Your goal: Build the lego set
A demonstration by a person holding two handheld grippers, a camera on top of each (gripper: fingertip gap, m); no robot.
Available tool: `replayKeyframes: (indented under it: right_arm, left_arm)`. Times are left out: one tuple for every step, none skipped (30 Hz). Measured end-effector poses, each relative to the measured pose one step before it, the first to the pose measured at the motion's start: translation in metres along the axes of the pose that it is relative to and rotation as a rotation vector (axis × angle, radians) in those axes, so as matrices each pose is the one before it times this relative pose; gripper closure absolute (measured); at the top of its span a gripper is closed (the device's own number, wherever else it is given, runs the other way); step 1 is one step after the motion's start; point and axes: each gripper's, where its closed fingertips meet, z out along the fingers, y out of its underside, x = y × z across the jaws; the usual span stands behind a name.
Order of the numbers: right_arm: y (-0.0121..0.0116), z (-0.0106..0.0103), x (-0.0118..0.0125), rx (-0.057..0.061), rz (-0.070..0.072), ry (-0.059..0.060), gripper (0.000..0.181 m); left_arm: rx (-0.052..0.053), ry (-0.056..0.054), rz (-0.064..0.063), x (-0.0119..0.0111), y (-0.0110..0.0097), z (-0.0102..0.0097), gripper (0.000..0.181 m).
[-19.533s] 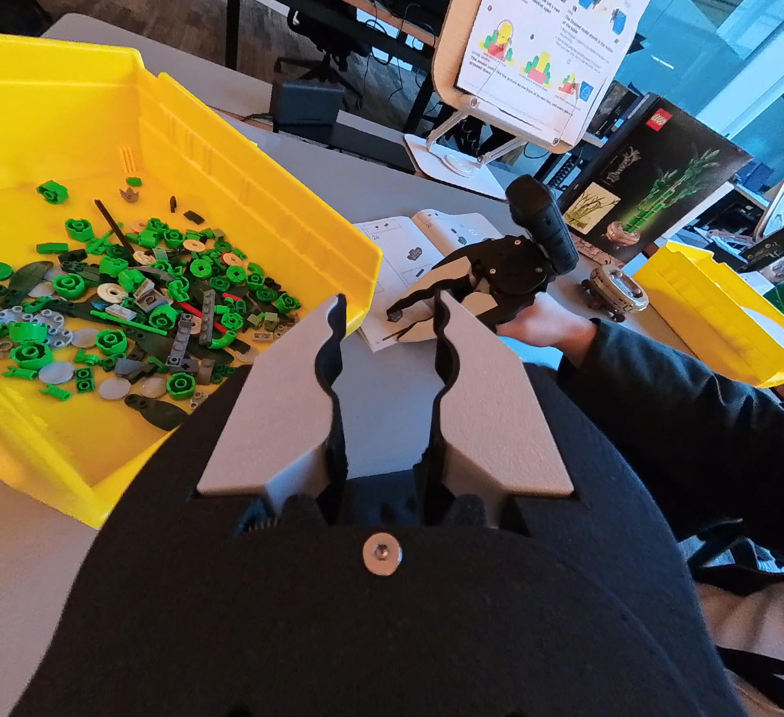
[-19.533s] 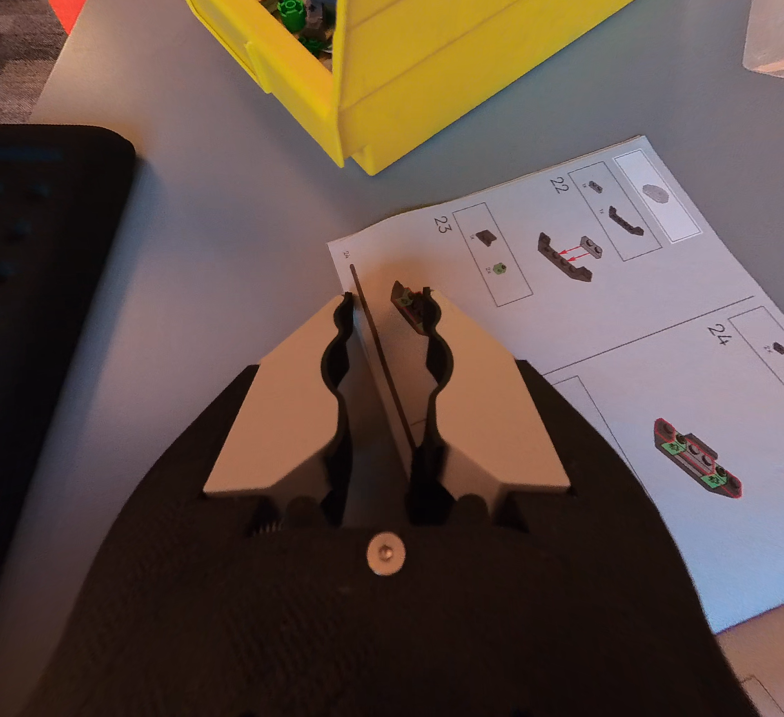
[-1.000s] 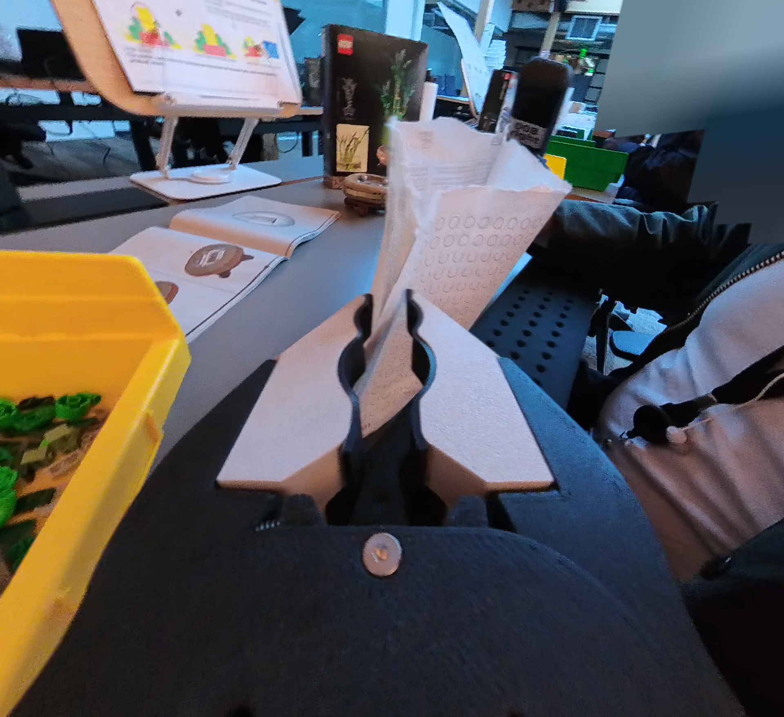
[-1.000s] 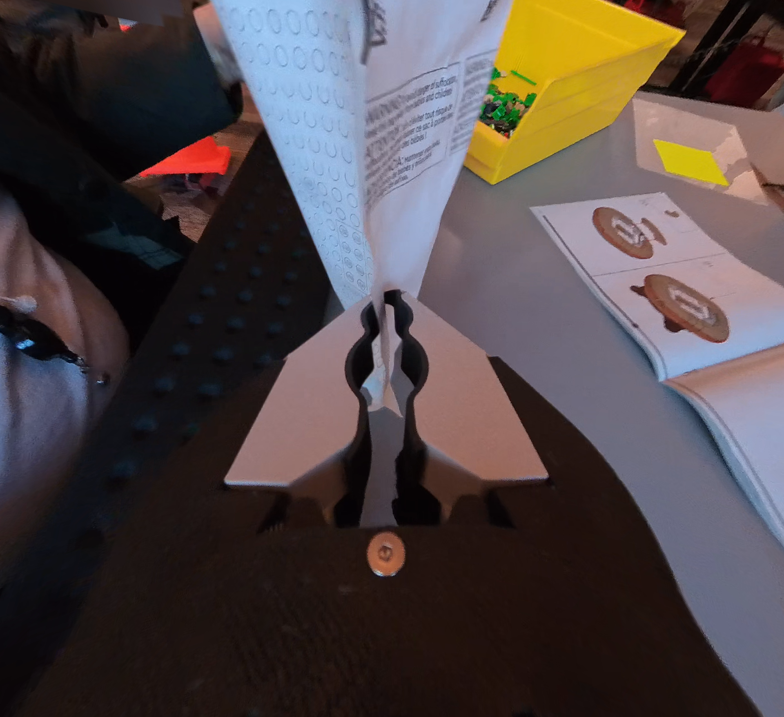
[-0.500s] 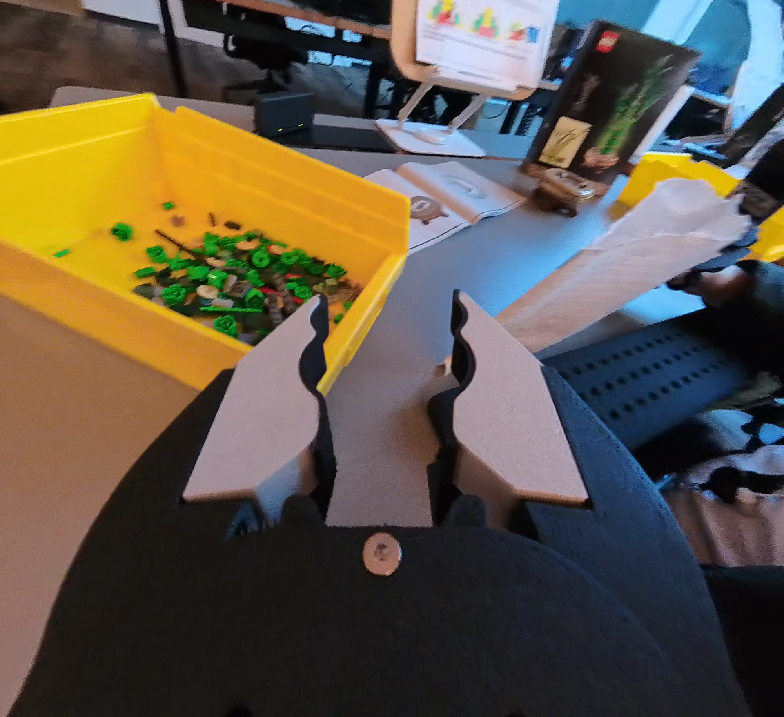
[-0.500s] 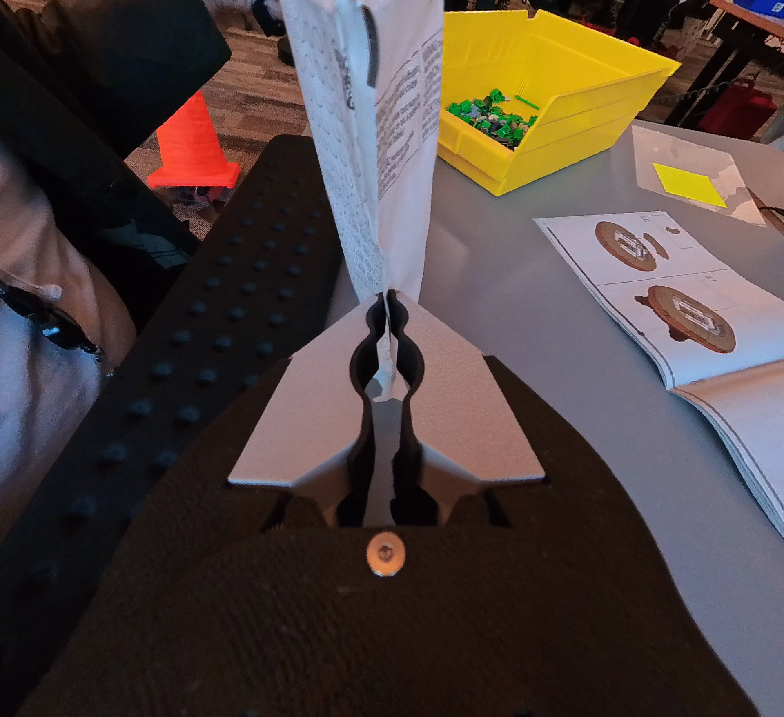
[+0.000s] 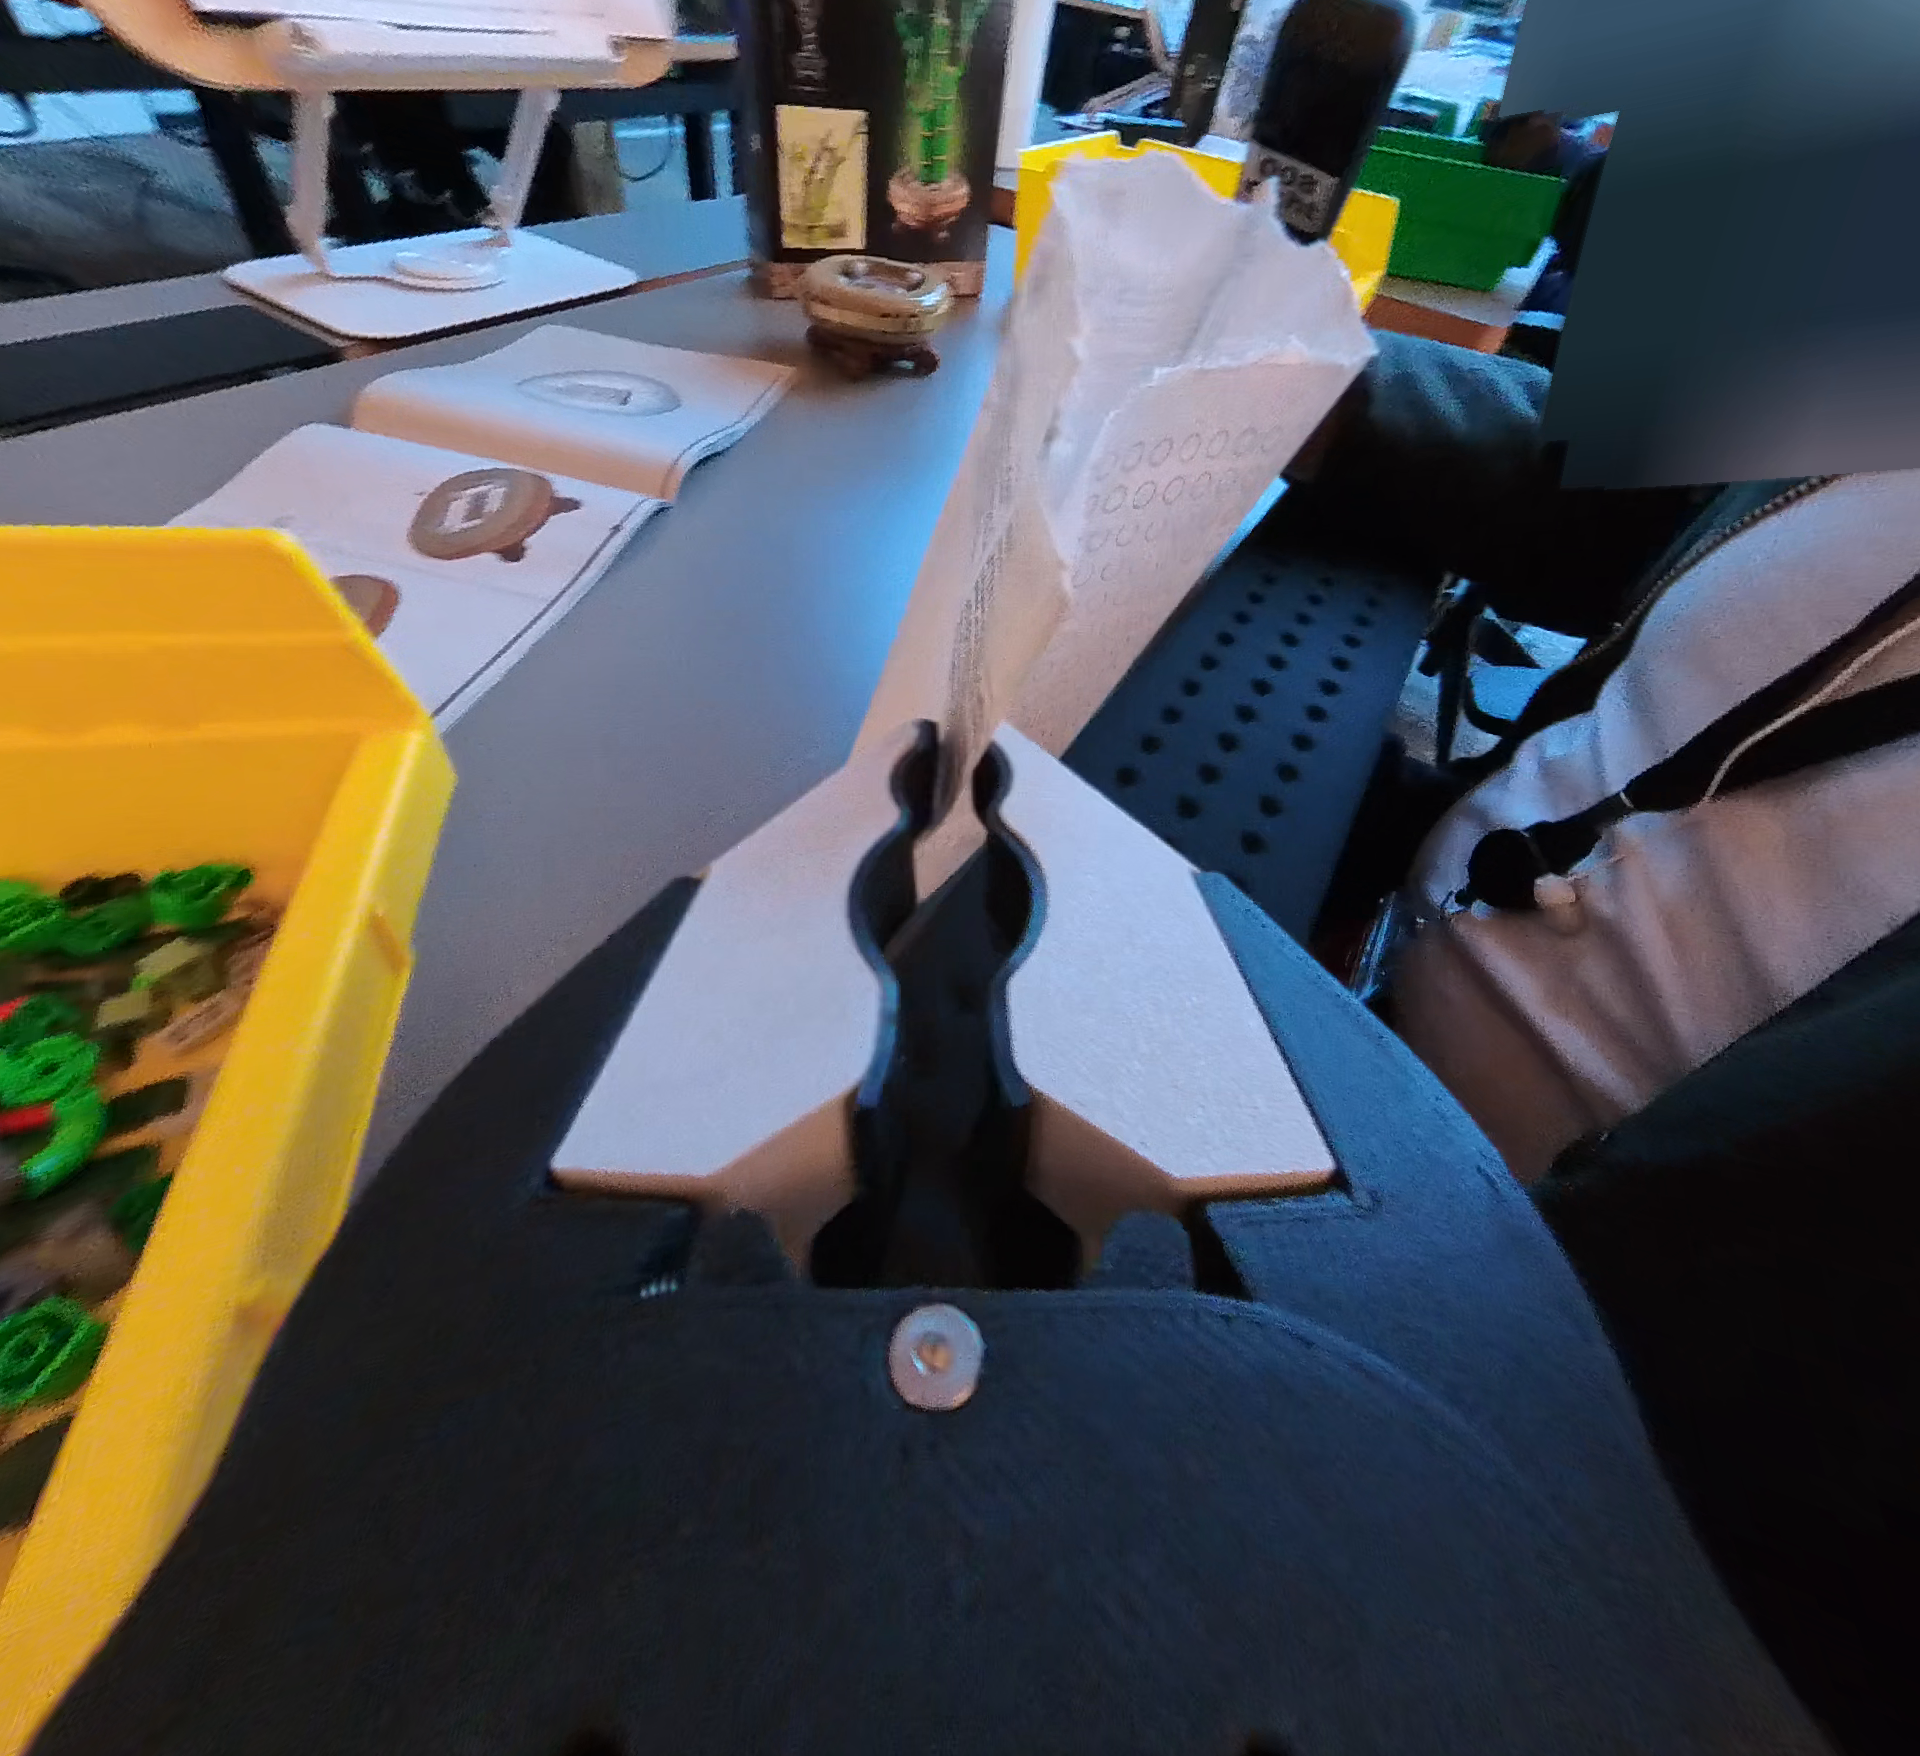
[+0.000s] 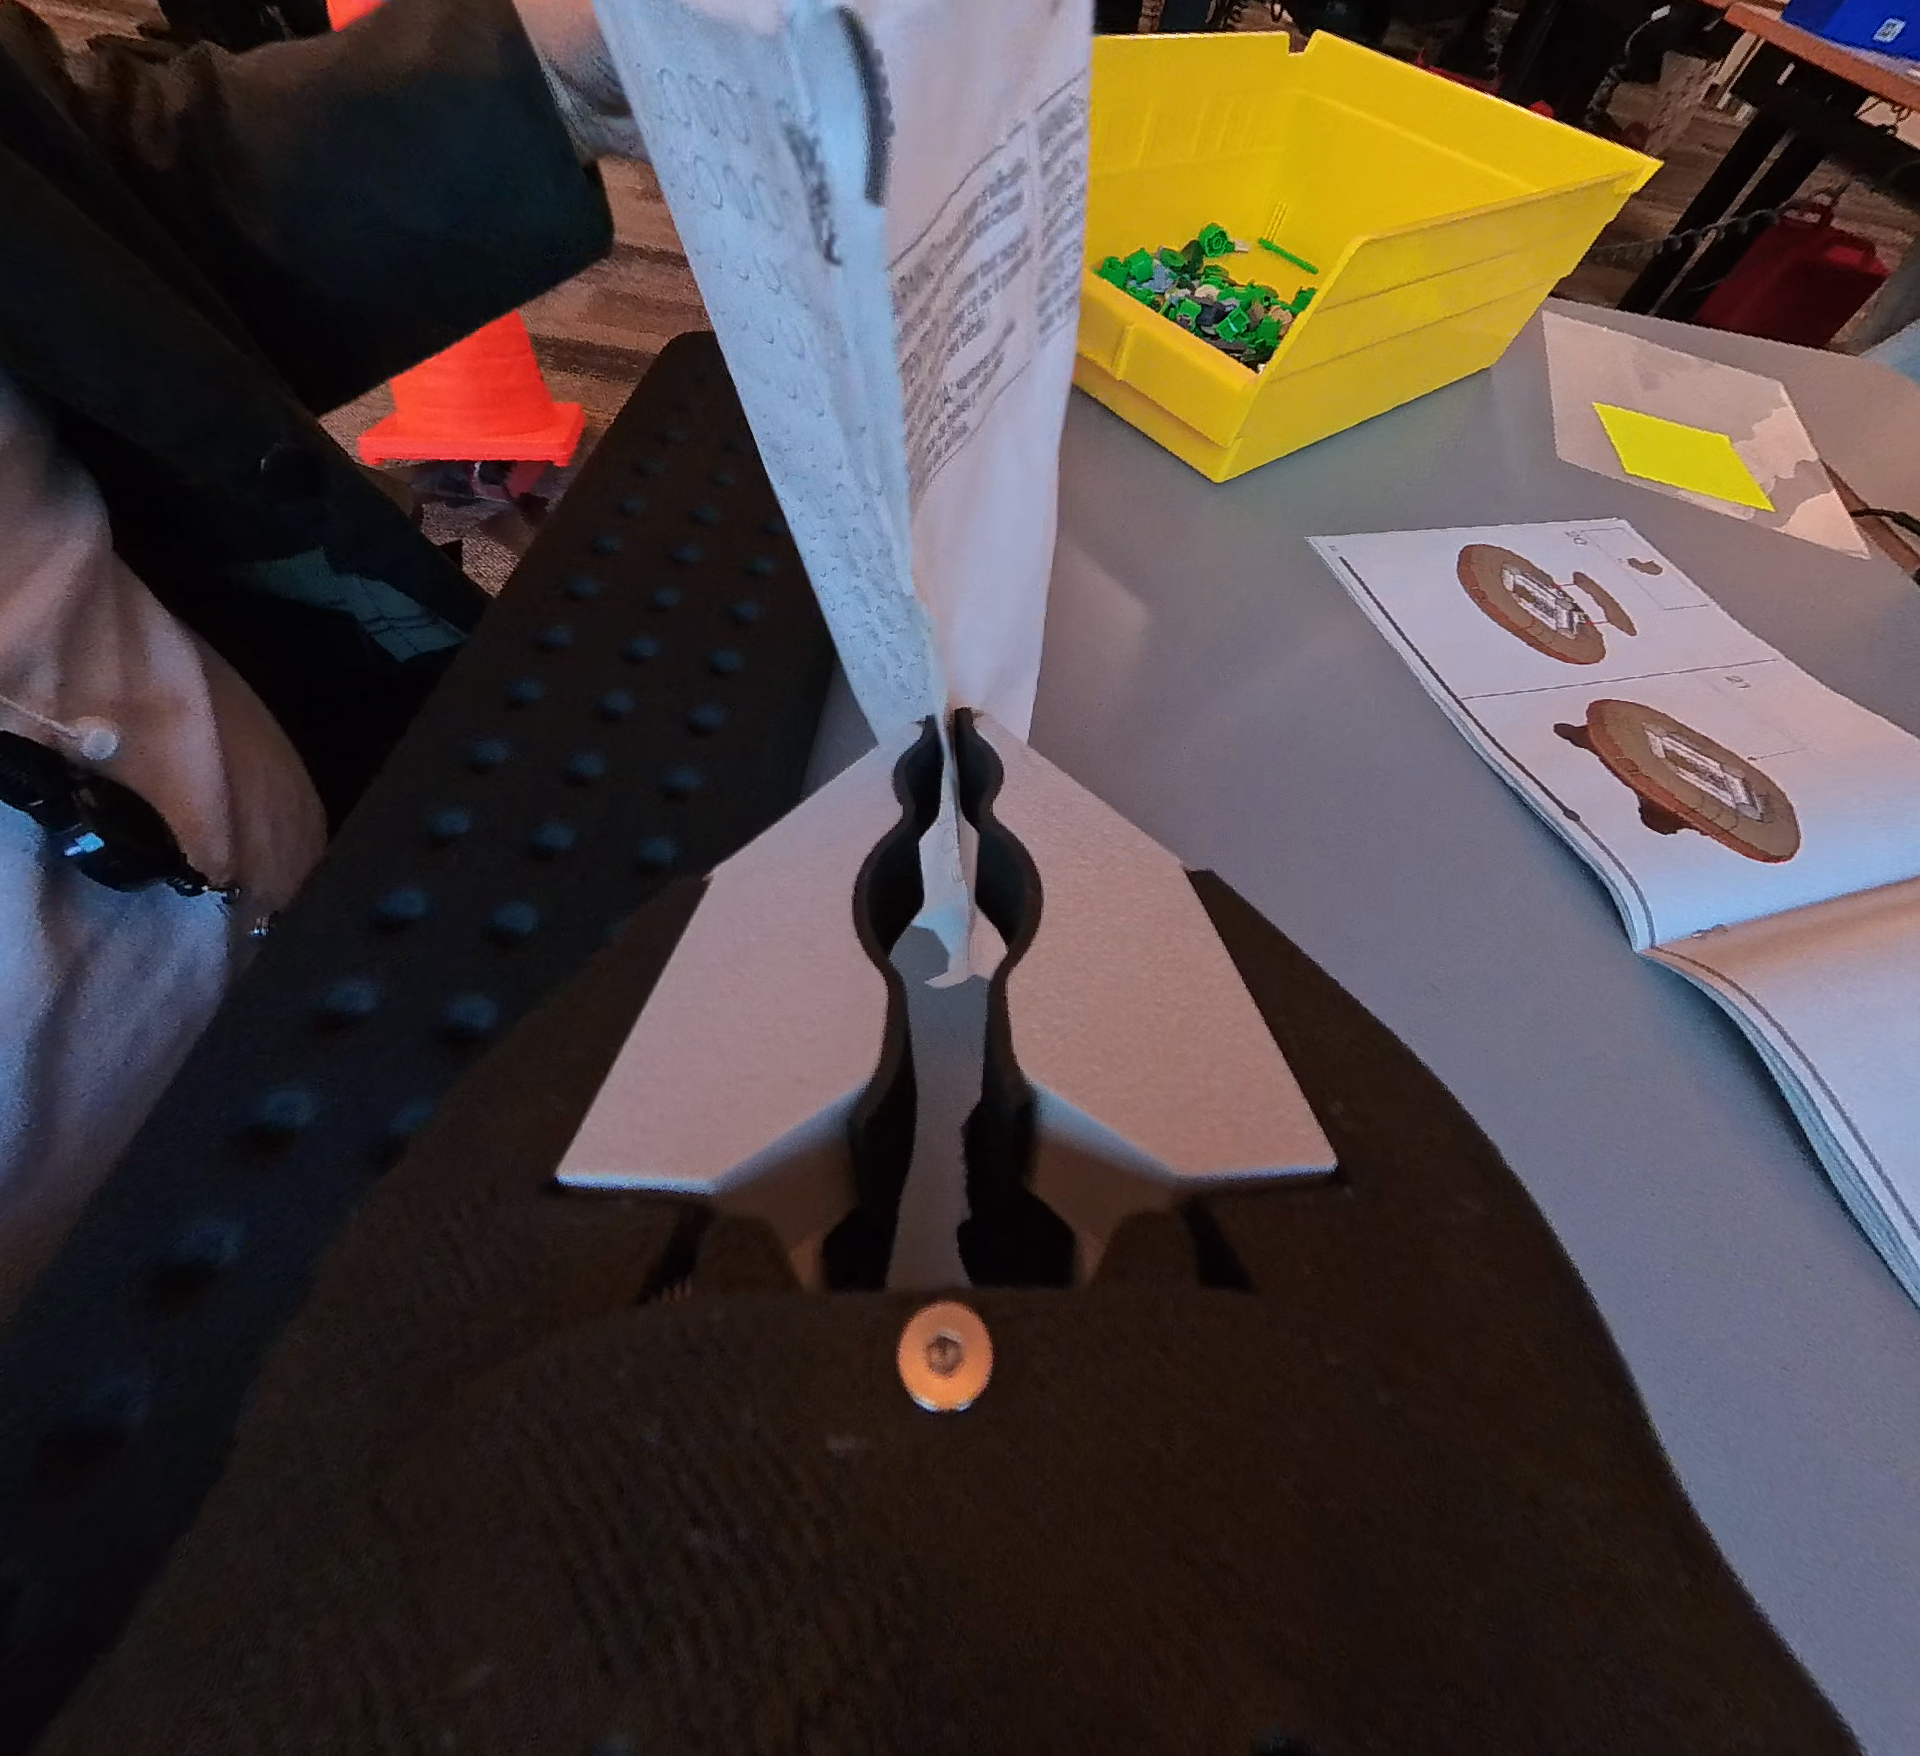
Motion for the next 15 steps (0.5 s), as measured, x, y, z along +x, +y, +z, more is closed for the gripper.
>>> replayKeyframes:
  right_arm:
    - [-0.00028,-0.00027,0.00056,0.0018,-0.0059,0.0037,0.181]
    - [-0.00042,-0.00059,0.00066,0.0032,-0.0046,0.0047,0.180]
    - [0.00003,-0.00076,0.00059,0.0016,-0.0052,0.0044,0.180]
    - [-0.00010,-0.00073,0.00049,0.0034,-0.0054,0.0042,0.179]
    - [-0.00018,-0.00041,0.00006,0.0031,-0.0037,0.0014,0.179]
    - [-0.00012,0.00008,-0.00050,0.0012,-0.0018,-0.0021,0.179]
    - [-0.00032,0.00071,-0.00086,0.0017,-0.0027,-0.0042,0.180]
    - [-0.00042,0.00128,-0.00156,0.0013,-0.0056,-0.0081,0.180]
    - [0.00013,0.00171,-0.00131,-0.0035,-0.0073,-0.0051,0.180]
    - [0.00060,0.00186,-0.00095,-0.0067,-0.0098,-0.0020,0.180]
    - [-0.00027,0.00165,-0.00155,-0.0011,-0.0097,-0.0041,0.180]
    - [-0.00065,0.00148,-0.00090,0.0004,-0.0068,-0.0006,0.180]
    - [-0.00014,0.00150,-0.00052,-0.0018,-0.0058,0.0010,0.180]
    - [0.00025,0.00166,0.00001,-0.0031,-0.0044,0.0024,0.180]
    - [0.00026,0.00152,-0.00026,-0.0027,-0.0029,0.0008,0.180]
  left_arm:
    - [0.0106,0.0096,0.0245,0.00273,-0.00079,0.00383,0.180]
    - [0.0073,-0.0038,0.0405,0.00208,-0.00078,0.00209,0.181]
    - [0.0008,-0.0105,0.0403,0.00144,-0.00020,0.00123,0.181]
    - [-0.0008,-0.0037,0.0294,0.00192,-0.00032,0.00076,0.181]
    - [-0.0033,0.0047,0.0158,0.00237,-0.00032,0.00088,0.181]
    - [-0.0044,0.0122,0.0042,0.00243,-0.00014,0.00118,0.181]
    - [-0.0062,0.0099,-0.0020,0.00157,0.00010,0.00164,0.181]
    - [-0.0059,0.0034,0.0002,0.00043,0.00013,0.00220,0.181]
    - [-0.0054,0.0063,0.0046,0.00084,0.00028,0.00257,0.181]
    - [-0.0060,0.0049,0.0059,0.00057,0.00027,0.00323,0.181]
    - [-0.0007,0.0078,0.0035,0.00082,-0.00053,0.00381,0.181]
    - [0.0065,0.0181,-0.0005,0.00221,-0.00183,0.00424,0.181]
    - [0.0108,0.0170,-0.0028,0.00174,-0.00281,0.00455,0.181]
    - [0.0099,0.0080,-0.0047,-0.00005,-0.00292,0.00485,0.181]
    - [0.0029,0.0024,-0.0071,-0.00120,-0.00172,0.00502,0.181]
